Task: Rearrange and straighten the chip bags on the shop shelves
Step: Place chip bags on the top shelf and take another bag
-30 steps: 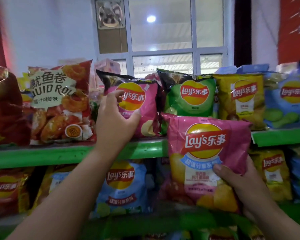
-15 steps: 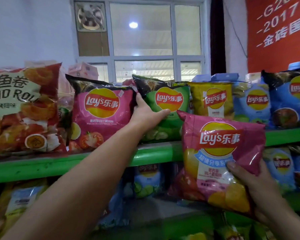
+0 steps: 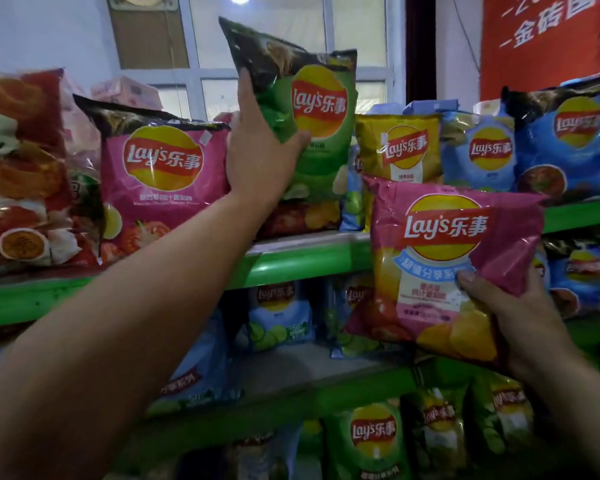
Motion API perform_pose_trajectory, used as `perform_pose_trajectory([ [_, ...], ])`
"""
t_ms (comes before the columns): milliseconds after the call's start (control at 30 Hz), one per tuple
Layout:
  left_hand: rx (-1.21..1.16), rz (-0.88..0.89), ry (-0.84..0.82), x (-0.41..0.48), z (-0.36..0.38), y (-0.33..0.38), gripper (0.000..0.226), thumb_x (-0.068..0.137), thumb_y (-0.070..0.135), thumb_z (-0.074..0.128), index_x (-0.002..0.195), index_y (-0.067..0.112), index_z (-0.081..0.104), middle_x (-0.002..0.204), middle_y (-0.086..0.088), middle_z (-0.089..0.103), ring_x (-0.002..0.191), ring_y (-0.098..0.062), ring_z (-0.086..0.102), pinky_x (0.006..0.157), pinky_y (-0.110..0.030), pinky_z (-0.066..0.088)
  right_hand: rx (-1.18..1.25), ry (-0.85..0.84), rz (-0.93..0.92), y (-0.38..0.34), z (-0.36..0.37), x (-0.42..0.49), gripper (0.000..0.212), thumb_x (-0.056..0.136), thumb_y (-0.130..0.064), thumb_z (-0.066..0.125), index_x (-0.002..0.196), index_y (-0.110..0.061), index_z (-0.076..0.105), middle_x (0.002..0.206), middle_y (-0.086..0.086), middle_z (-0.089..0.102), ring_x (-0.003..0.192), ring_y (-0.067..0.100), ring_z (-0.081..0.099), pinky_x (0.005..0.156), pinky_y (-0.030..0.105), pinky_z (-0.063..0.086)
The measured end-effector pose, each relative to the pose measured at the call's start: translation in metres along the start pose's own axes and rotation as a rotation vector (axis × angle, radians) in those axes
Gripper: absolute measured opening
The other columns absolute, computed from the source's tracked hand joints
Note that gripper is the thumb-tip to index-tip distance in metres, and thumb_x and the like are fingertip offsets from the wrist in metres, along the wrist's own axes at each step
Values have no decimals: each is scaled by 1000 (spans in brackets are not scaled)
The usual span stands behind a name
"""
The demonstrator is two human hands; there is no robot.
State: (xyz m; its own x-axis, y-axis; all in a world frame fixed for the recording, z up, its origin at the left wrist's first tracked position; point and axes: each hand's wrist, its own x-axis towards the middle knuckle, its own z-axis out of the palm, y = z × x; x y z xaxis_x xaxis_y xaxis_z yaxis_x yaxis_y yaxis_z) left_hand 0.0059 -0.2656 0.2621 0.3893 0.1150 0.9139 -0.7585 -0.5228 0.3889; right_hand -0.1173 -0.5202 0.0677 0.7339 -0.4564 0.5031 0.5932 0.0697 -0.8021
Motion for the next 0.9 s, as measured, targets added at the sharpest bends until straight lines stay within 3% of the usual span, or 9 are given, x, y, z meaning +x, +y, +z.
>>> perform_pose_trajectory([
  [100,171,160,28,-1,-9,12,105,74,47,77,154,18,14,129,-9,58,119,-24,55,90,-33,45,-33,13,-7,-1,4,-1,81,53,-40,87,128,-30,57,114,3,73,93,26,74,73,48,60],
  [233,322,327,116,-5,-28,18,95,72,57,71,148,16,30,121,-6,62,111,-23,60,83,-32,48,-24,-7,-43,-3,18,1,78,59,-37,86,130,-23,56,117,4,72,98,26,73,73,46,60],
  [333,264,273,136,-6,-51,13,96,70,61,70,147,18,31,125,-2,62,113,-20,60,82,-26,44,19,19,-91,-10,34,10,76,52,-43,89,120,-28,60,110,-3,75,94,22,74,65,34,60],
  [433,113,164,101,-11,-80,0,105,65,60,75,151,25,23,136,3,58,119,-15,57,91,-24,42,48,1,-105,-19,56,26,75,52,-41,92,119,-30,61,113,0,74,97,23,73,74,43,60],
  [533,-33,22,60,-19,-109,-18,108,62,56,79,150,35,20,147,4,47,129,-15,49,107,-42,41,81,-48,-119,-29,81,46,52,65,-30,87,111,-34,64,113,2,74,99,27,73,82,53,58],
  [600,-66,-38,66,-26,-127,-31,105,63,54,80,148,38,21,149,6,44,130,-13,46,109,-46,40,112,-65,-129,-35,97,59,48,72,-23,84,115,-30,63,114,3,74,100,28,72,83,54,58],
  [700,-94,-89,129,-35,-156,-48,102,62,55,81,145,44,23,148,10,44,129,-7,46,109,-41,40,120,-107,-164,-43,123,75,57,73,-20,84,125,-22,59,115,3,74,100,26,72,79,48,60],
  [900,-79,-138,161,-55,-214,-82,97,56,60,83,137,58,29,143,12,49,125,-10,53,101,-46,47,17,-98,-209,-56,162,111,64,60,-31,91,115,-30,58,113,-2,73,98,18,73,76,38,61],
])
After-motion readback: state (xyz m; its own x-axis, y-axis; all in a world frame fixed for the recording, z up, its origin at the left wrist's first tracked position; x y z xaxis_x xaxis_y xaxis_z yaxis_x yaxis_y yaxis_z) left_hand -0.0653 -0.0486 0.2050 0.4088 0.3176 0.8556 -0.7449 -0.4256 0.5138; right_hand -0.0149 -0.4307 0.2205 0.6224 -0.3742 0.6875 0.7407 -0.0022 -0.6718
